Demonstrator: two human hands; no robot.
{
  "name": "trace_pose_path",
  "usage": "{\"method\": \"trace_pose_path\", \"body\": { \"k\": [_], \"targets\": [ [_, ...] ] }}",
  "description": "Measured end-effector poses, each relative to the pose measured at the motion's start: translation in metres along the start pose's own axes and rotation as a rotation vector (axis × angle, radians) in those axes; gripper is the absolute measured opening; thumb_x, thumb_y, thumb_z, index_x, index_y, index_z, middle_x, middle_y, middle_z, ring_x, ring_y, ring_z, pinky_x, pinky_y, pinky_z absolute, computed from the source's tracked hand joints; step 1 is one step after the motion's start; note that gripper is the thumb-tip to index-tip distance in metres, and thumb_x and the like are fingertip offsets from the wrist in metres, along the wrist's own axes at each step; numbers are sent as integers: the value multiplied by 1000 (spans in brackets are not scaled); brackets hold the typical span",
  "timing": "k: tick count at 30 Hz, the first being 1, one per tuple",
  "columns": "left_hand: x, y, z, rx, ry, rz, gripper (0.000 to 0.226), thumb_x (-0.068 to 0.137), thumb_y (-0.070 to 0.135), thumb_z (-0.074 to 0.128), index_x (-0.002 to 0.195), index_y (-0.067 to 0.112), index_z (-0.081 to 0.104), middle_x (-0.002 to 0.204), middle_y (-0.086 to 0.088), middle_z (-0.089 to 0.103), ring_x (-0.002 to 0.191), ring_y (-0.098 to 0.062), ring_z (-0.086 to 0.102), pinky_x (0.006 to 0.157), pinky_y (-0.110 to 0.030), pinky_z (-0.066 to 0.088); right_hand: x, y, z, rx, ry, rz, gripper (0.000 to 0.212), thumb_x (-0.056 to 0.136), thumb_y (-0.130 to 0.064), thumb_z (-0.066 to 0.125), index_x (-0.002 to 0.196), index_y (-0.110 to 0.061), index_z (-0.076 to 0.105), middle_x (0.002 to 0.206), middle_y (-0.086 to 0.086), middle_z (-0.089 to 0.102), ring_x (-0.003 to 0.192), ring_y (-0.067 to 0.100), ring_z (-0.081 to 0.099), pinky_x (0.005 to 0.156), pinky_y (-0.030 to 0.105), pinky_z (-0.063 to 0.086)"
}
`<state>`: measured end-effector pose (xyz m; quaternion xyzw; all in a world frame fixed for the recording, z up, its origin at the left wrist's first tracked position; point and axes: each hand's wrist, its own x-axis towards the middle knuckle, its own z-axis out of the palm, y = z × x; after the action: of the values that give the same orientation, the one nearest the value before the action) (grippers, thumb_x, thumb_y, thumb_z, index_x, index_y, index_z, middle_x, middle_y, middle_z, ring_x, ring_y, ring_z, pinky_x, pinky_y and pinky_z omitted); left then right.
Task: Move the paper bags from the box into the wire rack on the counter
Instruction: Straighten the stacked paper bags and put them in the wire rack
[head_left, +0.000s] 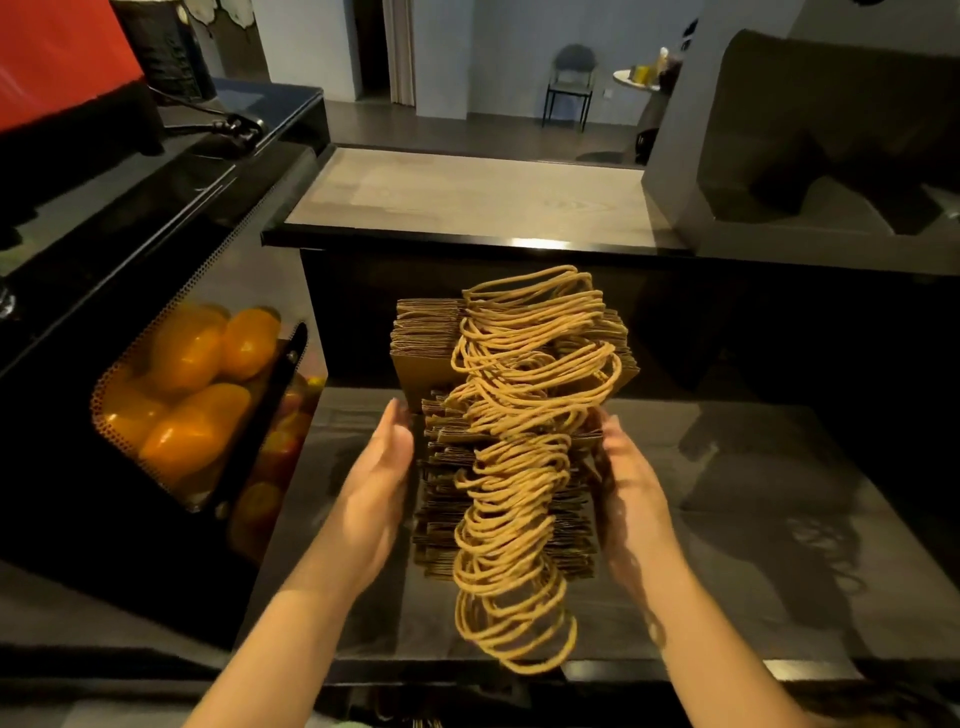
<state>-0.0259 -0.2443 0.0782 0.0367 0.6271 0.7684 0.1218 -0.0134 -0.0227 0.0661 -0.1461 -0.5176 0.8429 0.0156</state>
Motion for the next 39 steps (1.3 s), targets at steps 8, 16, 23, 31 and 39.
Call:
{"method": "trace_pose_path", "body": {
  "k": [8,16,23,31,39],
  "targets": [
    [15,16,24,179,134,-82,68,91,49,48,150,38,17,145,8,44,122,-9,47,93,-28,40,-2,5,6,-150,51,-164,34,88,-35,58,121,-29,59,128,4,64,116,21,61,99,42,49],
    [11,17,30,280,137,-24,78,87,45,56,152,33,14,147,7,41,130,-13,43,99,-27,36,-1,2,8,-49,39,-95,54,73,-41,75,123,-26,61,121,5,68,112,24,64,94,45,51],
    [20,9,22,270,139,-70,67,94,22,56,150,35,20,143,7,47,125,-13,49,107,-38,39,0,5,7,-121,55,-148,41,88,-17,60,129,-10,56,119,8,69,109,24,66,82,32,55],
    [14,0,13,-13,140,-51,42,99,36,41,141,31,44,126,5,63,116,-14,60,100,-41,45,6,1,4,-36,71,-90,36,97,-3,46,132,-10,53,122,10,66,103,22,68,73,26,58],
    [15,-11,22,-65,54,-86,73,84,70,44,148,40,26,148,8,42,133,-15,43,114,-45,29,5,17,11,15,74,-38,29,101,-25,43,124,-16,59,101,-4,75,87,8,71,68,22,56]
  ]
}}
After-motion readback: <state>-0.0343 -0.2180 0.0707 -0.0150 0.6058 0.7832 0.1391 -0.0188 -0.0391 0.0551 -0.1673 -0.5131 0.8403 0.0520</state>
